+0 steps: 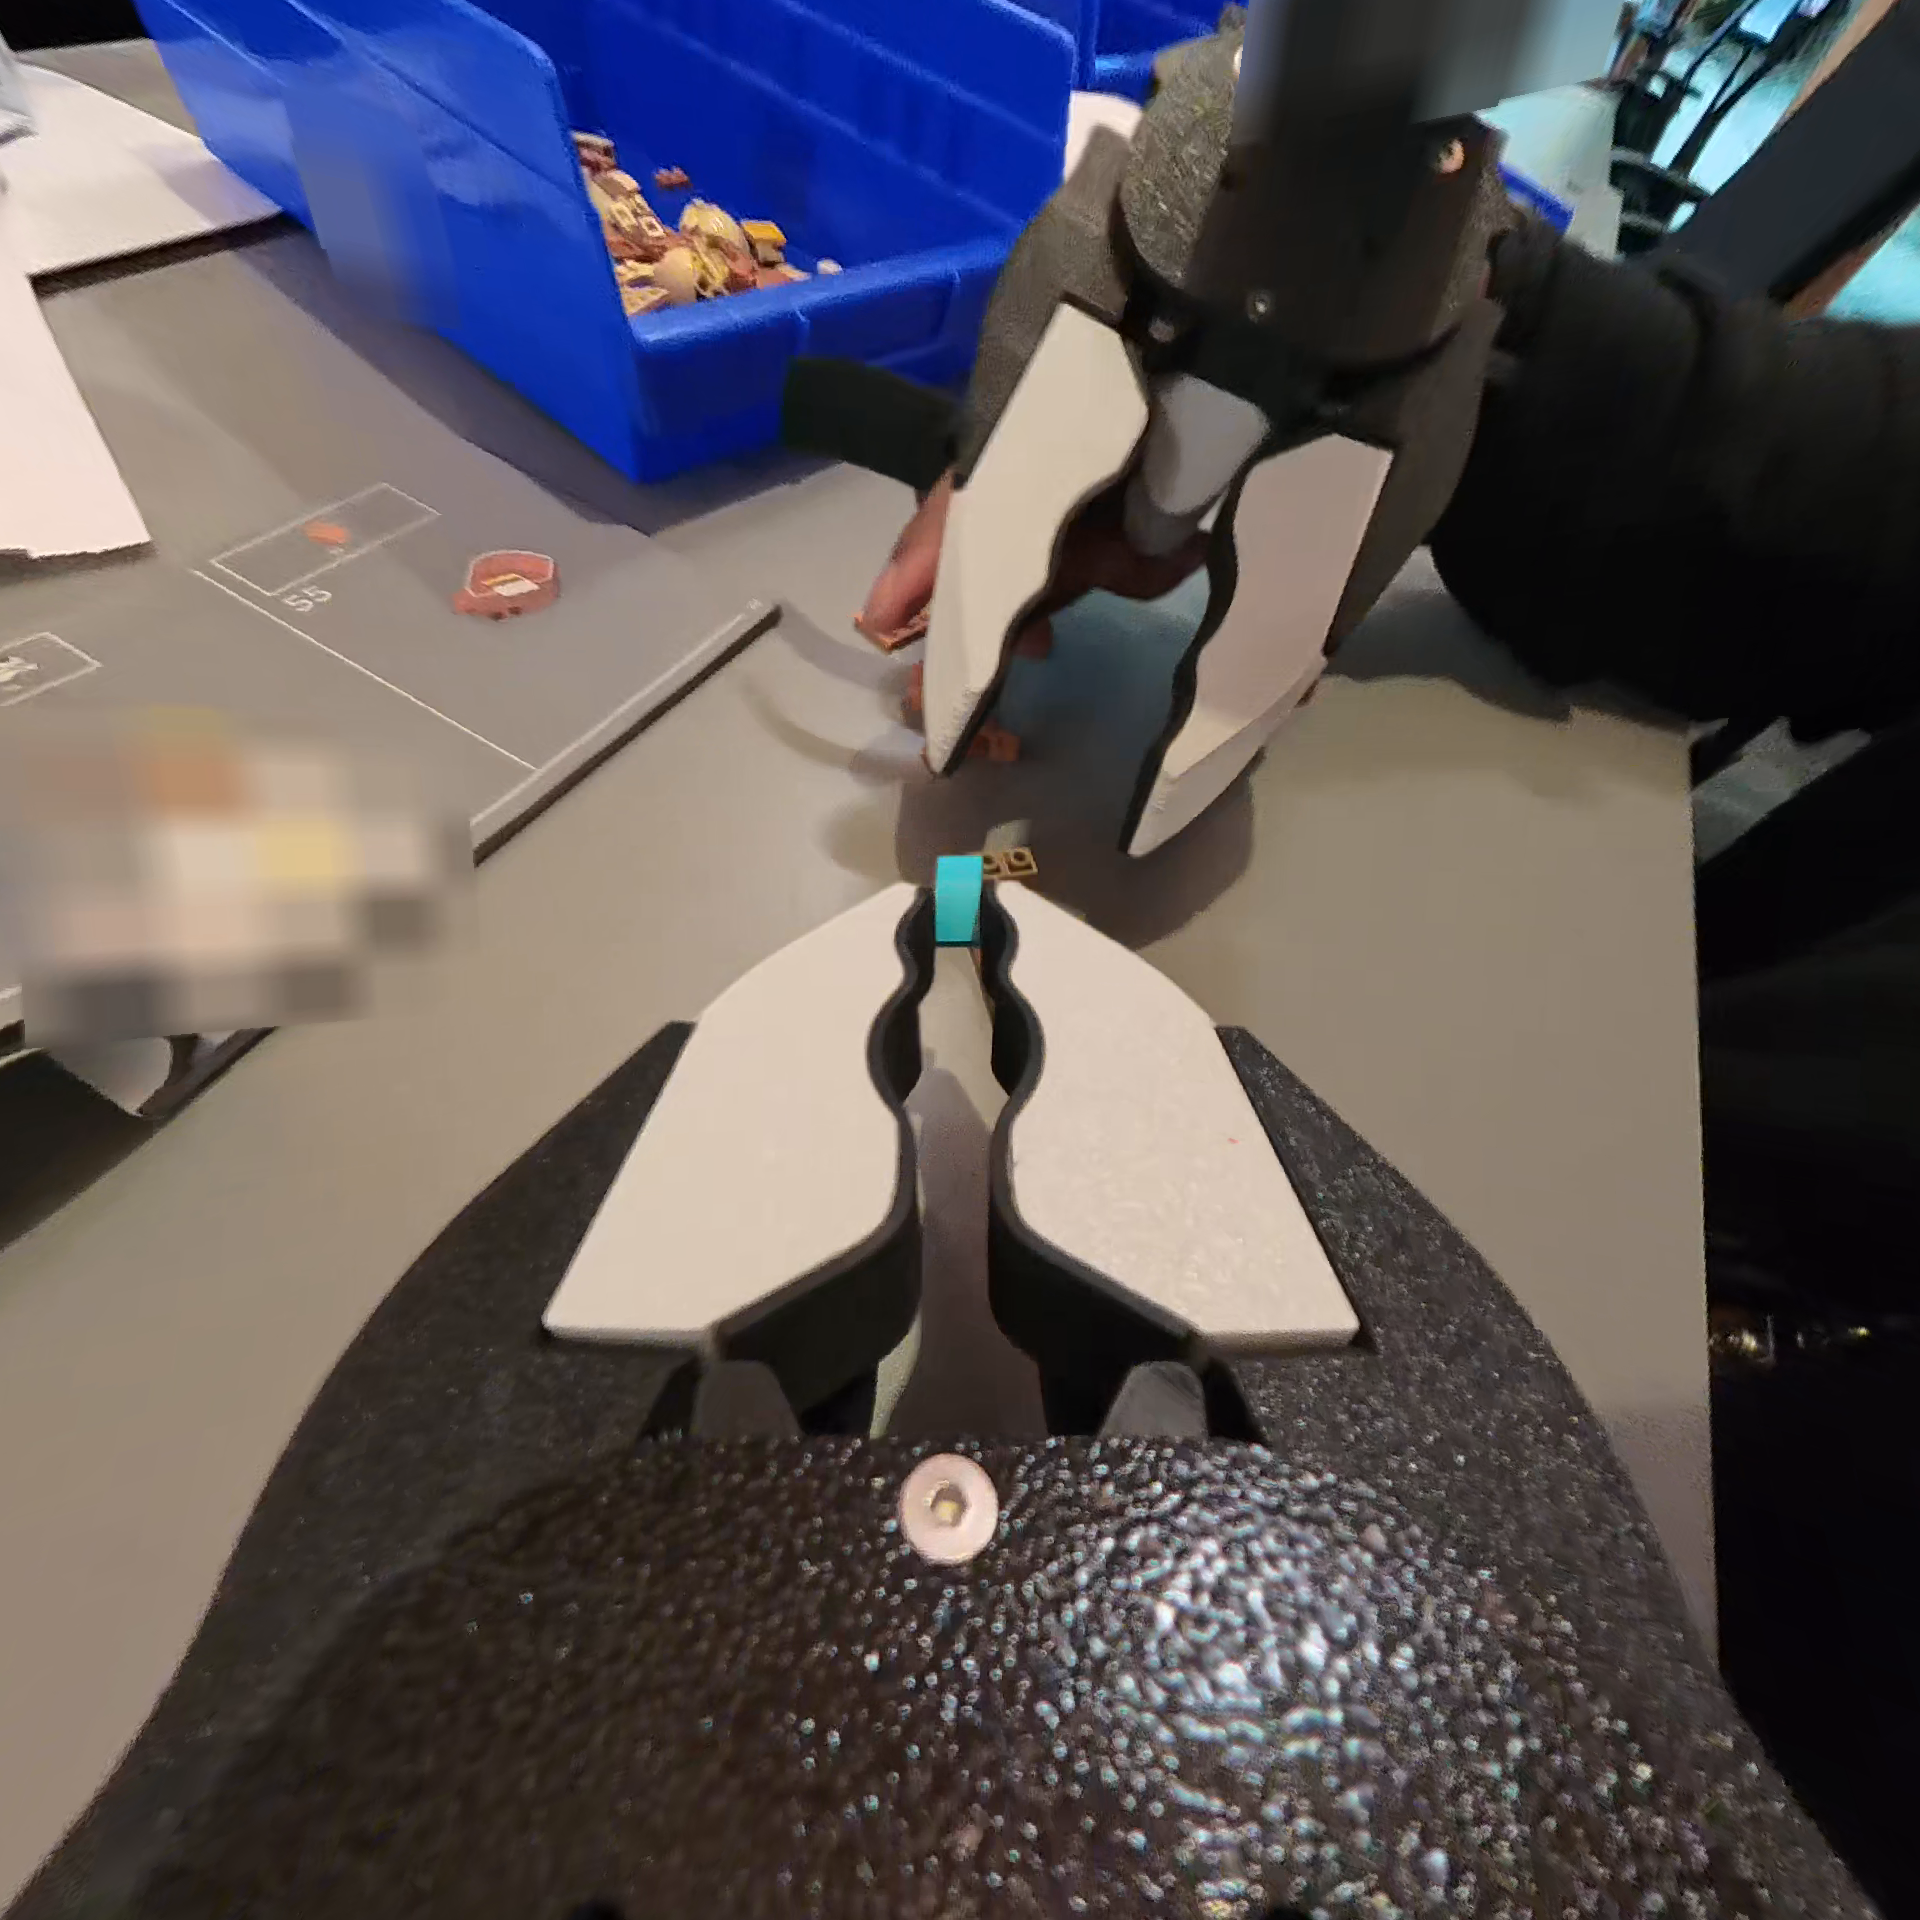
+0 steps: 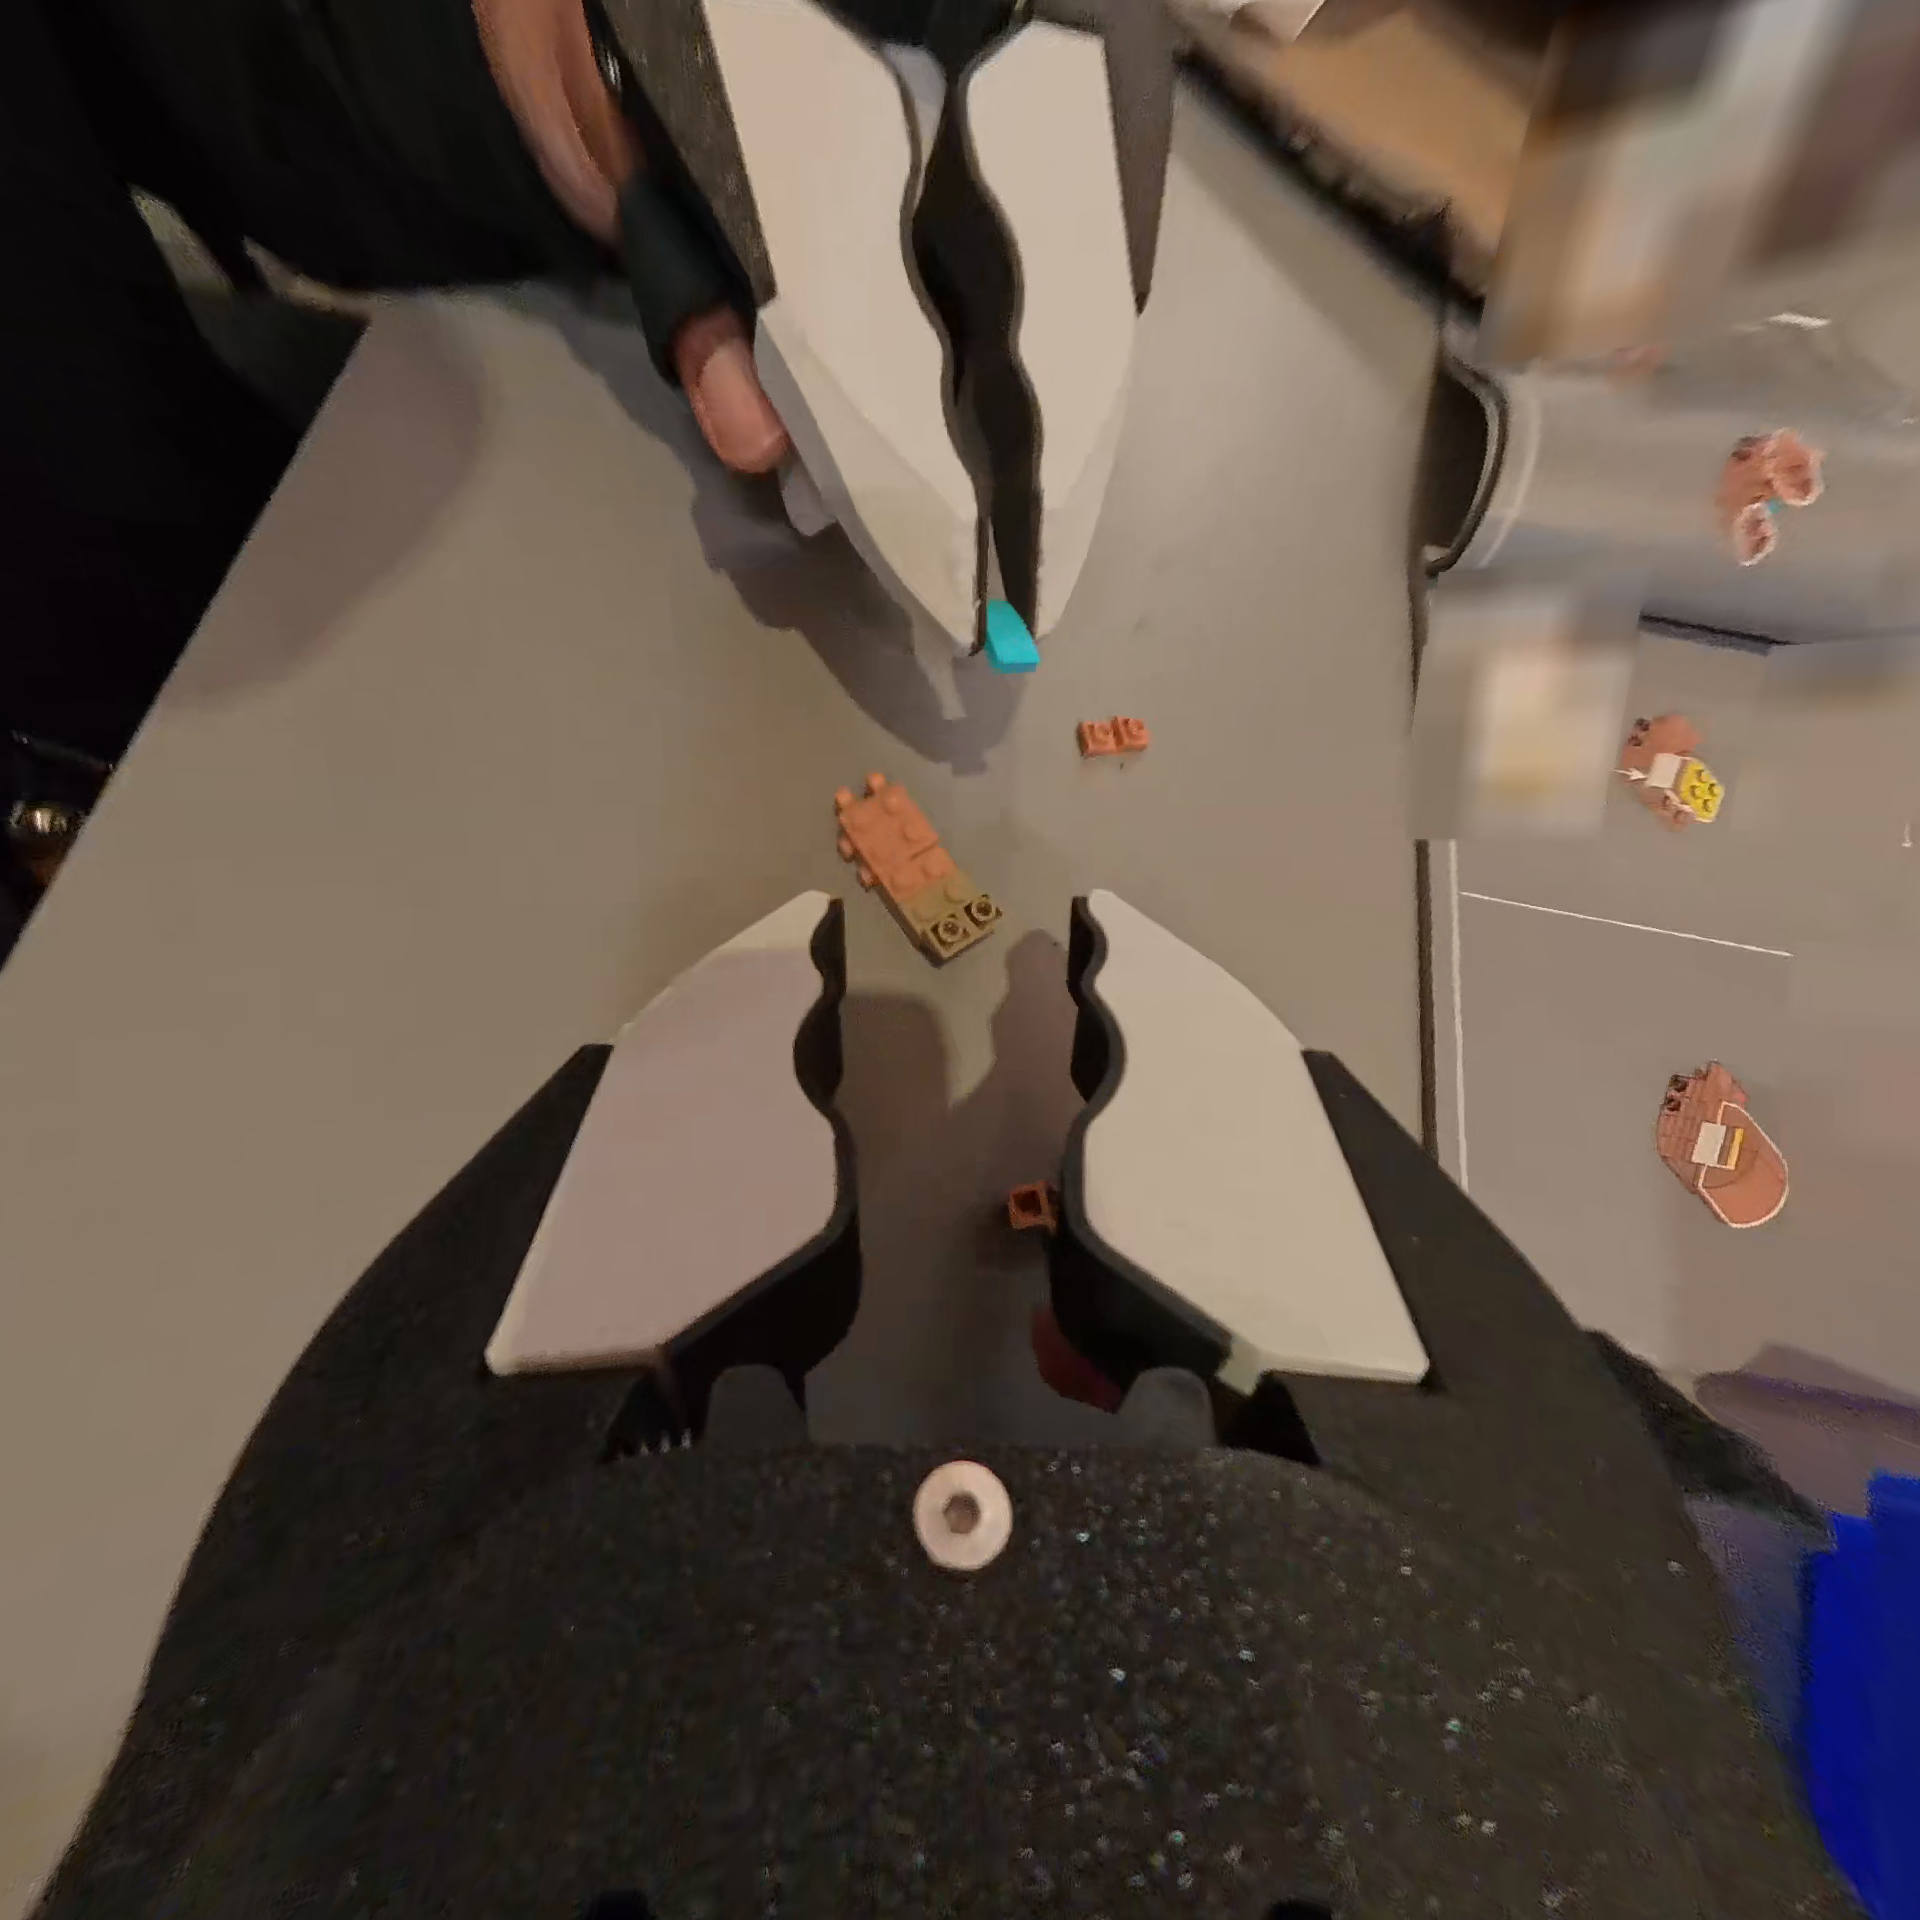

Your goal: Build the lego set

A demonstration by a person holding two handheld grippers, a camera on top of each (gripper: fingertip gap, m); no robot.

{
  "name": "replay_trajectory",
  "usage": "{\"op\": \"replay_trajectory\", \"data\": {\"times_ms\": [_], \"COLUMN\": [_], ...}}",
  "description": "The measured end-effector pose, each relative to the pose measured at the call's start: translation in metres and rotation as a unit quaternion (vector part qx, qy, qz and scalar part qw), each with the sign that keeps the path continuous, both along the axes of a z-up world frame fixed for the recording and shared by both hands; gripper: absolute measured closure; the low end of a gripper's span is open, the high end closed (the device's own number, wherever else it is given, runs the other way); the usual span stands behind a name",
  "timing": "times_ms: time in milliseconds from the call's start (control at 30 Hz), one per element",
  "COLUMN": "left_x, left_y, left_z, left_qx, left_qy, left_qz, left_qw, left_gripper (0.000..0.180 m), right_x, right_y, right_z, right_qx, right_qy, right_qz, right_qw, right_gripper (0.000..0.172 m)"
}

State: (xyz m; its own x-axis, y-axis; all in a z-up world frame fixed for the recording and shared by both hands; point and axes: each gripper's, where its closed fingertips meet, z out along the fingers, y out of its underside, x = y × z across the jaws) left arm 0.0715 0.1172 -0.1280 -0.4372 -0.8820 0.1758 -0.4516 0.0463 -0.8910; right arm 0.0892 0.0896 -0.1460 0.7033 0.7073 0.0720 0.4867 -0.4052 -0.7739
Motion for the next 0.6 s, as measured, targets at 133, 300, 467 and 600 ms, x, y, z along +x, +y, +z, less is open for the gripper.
{"op": "replay_trajectory", "data": {"times_ms": [133, 300, 467, 600], "left_x": [-0.001, -0.003, -0.004, -0.004], "left_y": [-0.005, -0.005, 0.004, 0.012], "left_z": [-0.005, -0.004, 0.014, 0.028], "left_qx": [0.026, -0.027, -0.215, -0.333], "left_qy": [0.005, 0.024, 0.04, 0.049], "left_qz": [-0.013, -0.026, -0.039, -0.052], "left_qw": [1.0, 0.999, 0.975, 0.94], "left_gripper": [0.173, 0.173, 0.173, 0.173], "right_x": [-0.001, -0.003, -0.004, -0.006], "right_y": [0.002, 0.008, 0.01, 0.01], "right_z": [-0.013, -0.02, -0.023, -0.023], "right_qx": [-0.017, -0.018, -0.029, -0.034], "right_qy": [-0.041, -0.053, -0.052, -0.052], "right_qz": [0.04, 0.046, 0.04, 0.032], "right_qw": [0.998, 0.997, 0.997, 0.998], "right_gripper": [0.124, 0.128, 0.137, 0.146]}}
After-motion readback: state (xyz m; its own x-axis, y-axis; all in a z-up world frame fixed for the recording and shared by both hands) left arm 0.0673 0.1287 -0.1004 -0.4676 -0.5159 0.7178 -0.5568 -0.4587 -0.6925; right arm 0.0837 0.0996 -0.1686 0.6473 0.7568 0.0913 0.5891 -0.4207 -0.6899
